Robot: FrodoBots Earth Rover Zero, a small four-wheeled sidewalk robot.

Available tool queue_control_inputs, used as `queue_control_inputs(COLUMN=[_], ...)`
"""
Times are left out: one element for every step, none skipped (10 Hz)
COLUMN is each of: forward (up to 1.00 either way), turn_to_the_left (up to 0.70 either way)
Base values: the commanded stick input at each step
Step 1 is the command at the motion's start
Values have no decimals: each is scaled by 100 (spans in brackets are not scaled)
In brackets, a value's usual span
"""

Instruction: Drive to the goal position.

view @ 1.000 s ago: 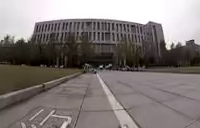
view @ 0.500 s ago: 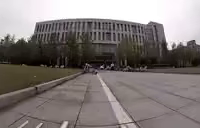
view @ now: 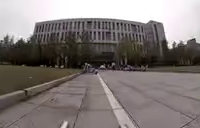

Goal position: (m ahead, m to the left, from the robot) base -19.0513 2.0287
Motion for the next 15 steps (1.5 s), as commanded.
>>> queue_control_inputs(forward=[70,70,70,70,70,70,70,70,70,70,70,70,70,70,70], turn_to_the_left=[-31,-10,0,0,0,0,0,0,0,0,0,0,0,0,0])
